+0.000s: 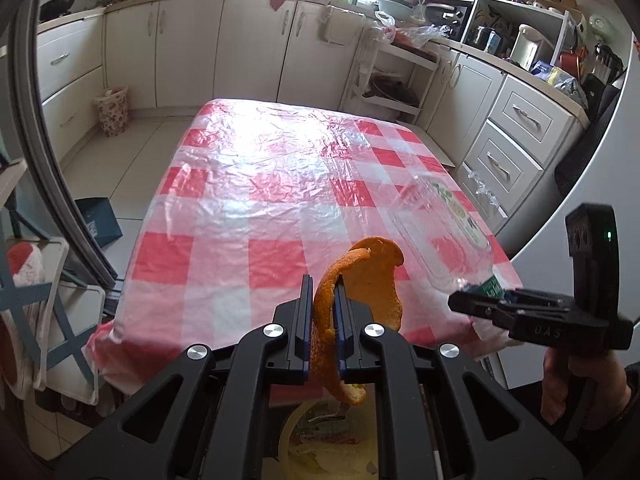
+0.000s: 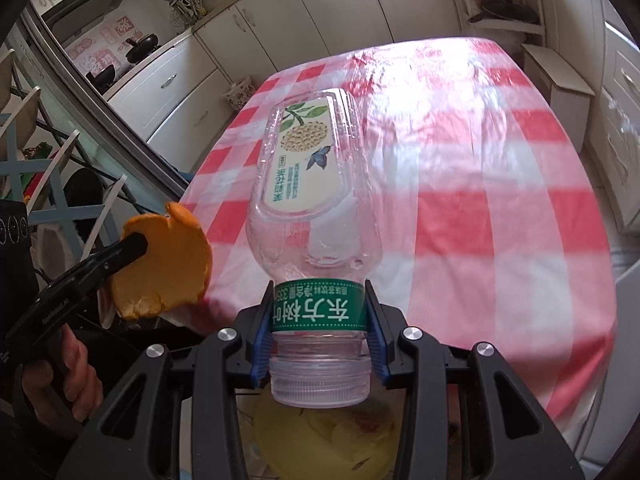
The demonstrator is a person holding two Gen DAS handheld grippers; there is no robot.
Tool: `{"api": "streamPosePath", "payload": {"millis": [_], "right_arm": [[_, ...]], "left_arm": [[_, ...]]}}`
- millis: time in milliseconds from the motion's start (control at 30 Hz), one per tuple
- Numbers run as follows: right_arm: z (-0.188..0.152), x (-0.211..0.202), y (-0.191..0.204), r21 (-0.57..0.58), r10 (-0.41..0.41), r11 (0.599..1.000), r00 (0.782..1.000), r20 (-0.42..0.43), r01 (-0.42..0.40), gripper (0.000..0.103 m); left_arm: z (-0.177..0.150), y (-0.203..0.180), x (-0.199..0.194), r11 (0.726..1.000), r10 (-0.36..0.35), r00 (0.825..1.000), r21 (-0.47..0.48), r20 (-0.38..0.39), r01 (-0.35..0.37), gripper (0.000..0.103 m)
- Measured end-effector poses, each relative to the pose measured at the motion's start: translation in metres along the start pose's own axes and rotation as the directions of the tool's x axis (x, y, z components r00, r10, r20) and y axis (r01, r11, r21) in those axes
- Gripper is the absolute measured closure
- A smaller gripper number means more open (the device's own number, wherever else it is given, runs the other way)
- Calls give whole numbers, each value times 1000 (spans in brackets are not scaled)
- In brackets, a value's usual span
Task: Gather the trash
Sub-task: 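Carry the orange peel and bottle down over the yellow bin with both tools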
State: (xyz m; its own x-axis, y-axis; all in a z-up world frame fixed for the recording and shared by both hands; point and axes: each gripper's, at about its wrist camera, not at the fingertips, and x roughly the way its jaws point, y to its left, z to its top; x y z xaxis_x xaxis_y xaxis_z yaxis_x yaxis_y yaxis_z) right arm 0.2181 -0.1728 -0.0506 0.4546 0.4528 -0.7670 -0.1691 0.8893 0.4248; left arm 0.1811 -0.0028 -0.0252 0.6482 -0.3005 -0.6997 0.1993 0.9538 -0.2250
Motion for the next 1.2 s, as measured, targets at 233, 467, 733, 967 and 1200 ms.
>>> {"api": "streamPosePath", "payload": {"millis": [233,467,733,967,1200], "right_arm": [[-48,-21,5,46,16,999,999,36,-18,63],[-82,-35,15,43,12,999,999,44,-14,63],[-105,-39,22,25,-8,1000,999,32,7,63],[-121,-36,28,4,-26,1000,1000,-11,26,63],[-136,-18,26,4,-76,997,990,-118,77,63]], "left_arm": [[-32,7,-31,1000,-5,1000,-25,10,5,94],[-59,4,-49,1000,-12,1000,-7,2,12,94],[-78,-14,-61,999,-29,1000,44,-10,29,94],[-97,-40,-59,992,-45,997,115,-60,51,94],[-121,-59,-29,987,-37,973,145,-226,71,94]]}}
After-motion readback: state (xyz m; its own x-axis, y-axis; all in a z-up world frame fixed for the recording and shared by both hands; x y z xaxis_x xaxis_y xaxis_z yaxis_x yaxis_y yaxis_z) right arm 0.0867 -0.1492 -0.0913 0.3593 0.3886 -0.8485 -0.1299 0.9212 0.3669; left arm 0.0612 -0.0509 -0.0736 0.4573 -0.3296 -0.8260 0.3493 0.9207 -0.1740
